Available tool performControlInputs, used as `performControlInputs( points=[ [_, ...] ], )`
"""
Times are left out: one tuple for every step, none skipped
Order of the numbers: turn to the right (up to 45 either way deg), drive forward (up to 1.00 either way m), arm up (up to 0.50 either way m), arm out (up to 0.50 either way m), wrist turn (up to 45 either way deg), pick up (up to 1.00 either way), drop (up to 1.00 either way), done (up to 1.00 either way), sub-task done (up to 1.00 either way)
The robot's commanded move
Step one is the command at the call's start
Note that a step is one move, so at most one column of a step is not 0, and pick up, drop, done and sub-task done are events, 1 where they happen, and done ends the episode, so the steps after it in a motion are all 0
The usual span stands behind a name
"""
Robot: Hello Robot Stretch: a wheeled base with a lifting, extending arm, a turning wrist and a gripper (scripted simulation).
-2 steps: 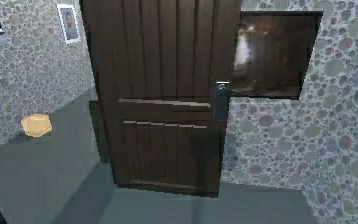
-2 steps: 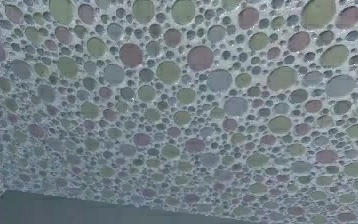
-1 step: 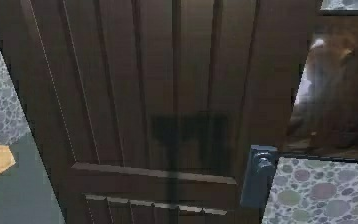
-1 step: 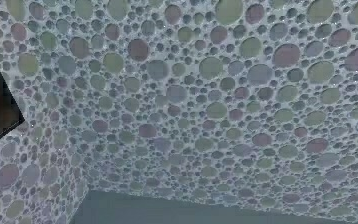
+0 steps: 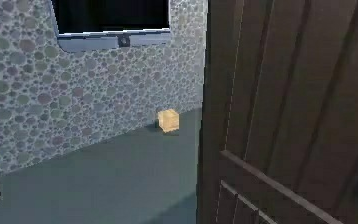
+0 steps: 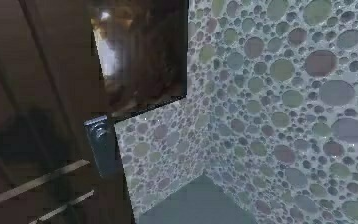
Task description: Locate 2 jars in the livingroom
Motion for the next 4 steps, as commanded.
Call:
performControlInputs(
  points=[
    [-24.0,0.00,0.00,0.00,0.0,0.00,0.00,0.00,0.00],
    [0.0,0.85,0.00,0.00,0.0,0.00,0.00,0.00,0.00],
    [36.0,0.00,0.00,0.00,0.0,0.00,0.00,0.00,0.00],
    [0.0,0.75,0.00,0.00,0.0,0.00,0.00,0.00,0.00]
  ],
)
